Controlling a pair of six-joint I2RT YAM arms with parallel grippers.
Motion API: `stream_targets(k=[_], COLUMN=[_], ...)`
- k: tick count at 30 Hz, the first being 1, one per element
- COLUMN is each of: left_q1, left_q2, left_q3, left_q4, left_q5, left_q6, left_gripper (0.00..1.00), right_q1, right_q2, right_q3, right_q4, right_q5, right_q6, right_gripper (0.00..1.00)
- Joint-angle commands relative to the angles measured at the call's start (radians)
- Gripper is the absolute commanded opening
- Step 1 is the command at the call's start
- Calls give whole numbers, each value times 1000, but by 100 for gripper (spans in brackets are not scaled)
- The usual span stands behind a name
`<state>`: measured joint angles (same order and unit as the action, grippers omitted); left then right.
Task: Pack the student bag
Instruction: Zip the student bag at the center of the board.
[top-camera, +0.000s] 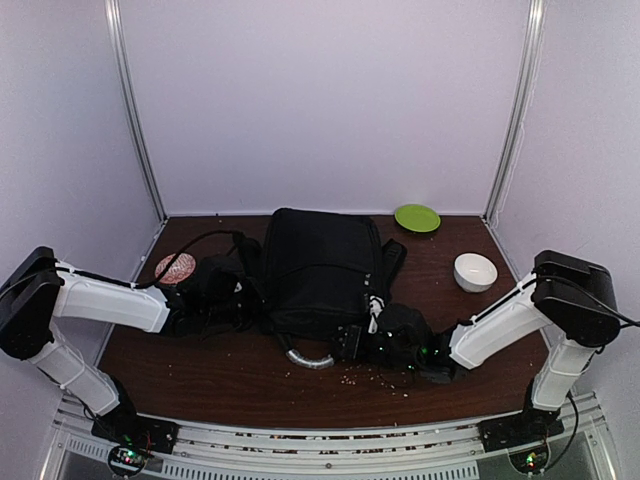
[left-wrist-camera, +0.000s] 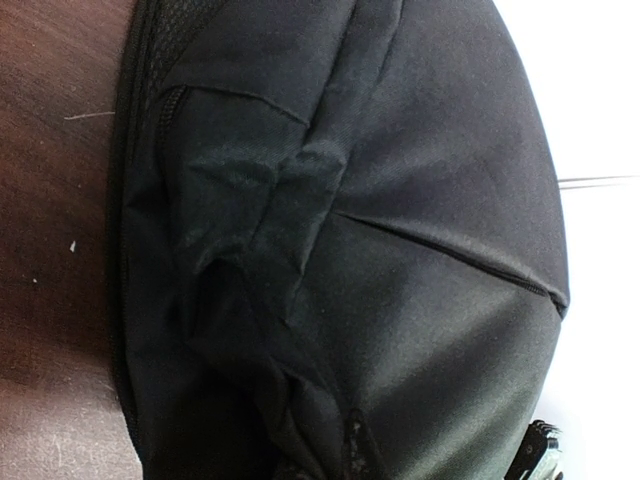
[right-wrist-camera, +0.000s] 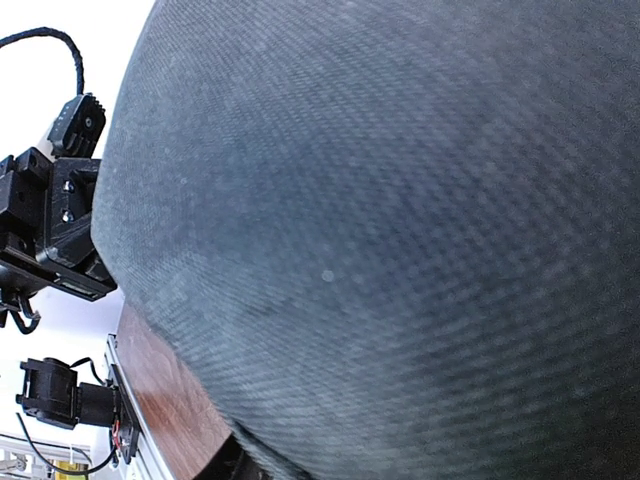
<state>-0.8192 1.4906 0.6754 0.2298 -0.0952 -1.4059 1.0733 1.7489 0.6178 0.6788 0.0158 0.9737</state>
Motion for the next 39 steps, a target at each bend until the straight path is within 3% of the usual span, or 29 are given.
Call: stream_targets(k=[1, 39], left_q1=[-18, -18], left_q2=[-6, -4], left_q3=[43, 39], left_q4=[98, 96], left_q5=[70, 72], left_q6=[18, 12], left_gripper=[0, 0], right_q1=[-11, -34], right_q2=[12, 10], right_q3=[-11, -27], right_q4=[40, 68], right_q5=[12, 38], right_q6=[1, 53], right_gripper=[37, 0])
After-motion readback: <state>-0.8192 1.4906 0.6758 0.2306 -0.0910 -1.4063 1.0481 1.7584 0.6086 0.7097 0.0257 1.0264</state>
